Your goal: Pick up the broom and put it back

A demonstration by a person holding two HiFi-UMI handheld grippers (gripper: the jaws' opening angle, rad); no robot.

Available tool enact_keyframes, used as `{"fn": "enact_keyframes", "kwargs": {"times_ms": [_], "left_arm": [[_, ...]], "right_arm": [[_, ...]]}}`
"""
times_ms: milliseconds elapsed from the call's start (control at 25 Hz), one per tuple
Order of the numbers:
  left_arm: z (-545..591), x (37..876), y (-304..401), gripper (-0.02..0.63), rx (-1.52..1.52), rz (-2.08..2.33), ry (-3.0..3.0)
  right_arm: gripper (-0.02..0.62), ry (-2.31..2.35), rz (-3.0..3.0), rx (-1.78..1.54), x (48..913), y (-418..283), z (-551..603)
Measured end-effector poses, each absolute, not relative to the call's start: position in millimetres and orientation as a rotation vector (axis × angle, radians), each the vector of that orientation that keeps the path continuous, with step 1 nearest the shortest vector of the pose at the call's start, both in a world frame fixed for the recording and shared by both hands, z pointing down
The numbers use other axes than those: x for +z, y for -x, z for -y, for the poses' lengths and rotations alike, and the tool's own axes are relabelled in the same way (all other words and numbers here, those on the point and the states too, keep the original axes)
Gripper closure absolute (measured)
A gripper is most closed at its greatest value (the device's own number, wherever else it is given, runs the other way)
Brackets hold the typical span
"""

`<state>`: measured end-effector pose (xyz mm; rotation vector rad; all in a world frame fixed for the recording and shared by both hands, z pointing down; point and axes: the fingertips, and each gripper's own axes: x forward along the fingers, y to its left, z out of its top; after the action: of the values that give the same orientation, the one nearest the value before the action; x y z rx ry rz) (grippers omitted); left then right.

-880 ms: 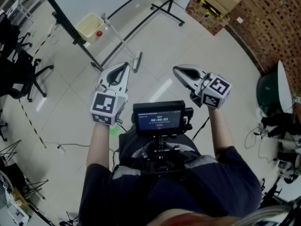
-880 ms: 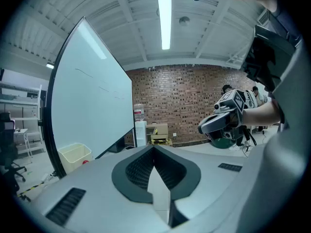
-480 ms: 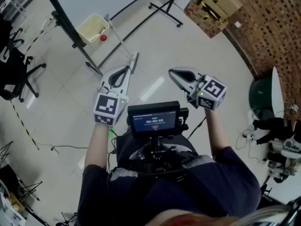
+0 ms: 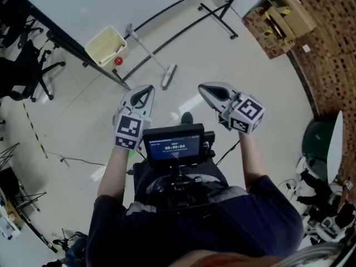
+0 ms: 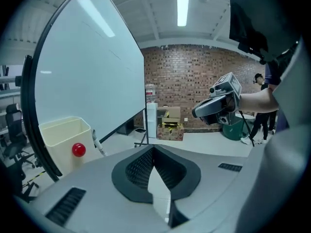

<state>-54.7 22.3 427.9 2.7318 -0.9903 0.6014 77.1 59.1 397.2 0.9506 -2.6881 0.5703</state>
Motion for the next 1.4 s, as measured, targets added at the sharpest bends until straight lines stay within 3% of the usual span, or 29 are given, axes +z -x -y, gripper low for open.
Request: {"fn": "enact_keyframes", "kwargs": {"times_ms": [400,840,1040,1320,1360,1400], "left_arm": [[65.2,462.1,-4.8,0.606,0.621,1.323,-2.572],[132.3,538.5,29.0,0.606,0.583,1.357,-2.449],[164.7,606.9,56.8,0.606,0.713,1.35,-2.461],[190.6,625.9,67.6,0.604,0.617,1.462,-2.315],[194.7,626.0,69.6,0.592,0.595,1.48,-2.3],[198.8,626.5,71.0,0.486,0.572,1.492,-2.289]], "right_arm": [[0.588,-0.657,2.728,0.608,431.3,-136.7,39.1],[0.588,-0.607,2.644,0.658,457.1,-97.7,83.8],[0.588,-0.68,2.577,0.785,482.4,-65.8,106.2],[0.588,-0.704,2.595,0.758,467.4,-44.0,117.4],[0.588,-0.699,2.595,0.757,467.0,-41.0,117.8],[0.588,-0.695,2.593,0.753,467.1,-38.0,118.9]]}}
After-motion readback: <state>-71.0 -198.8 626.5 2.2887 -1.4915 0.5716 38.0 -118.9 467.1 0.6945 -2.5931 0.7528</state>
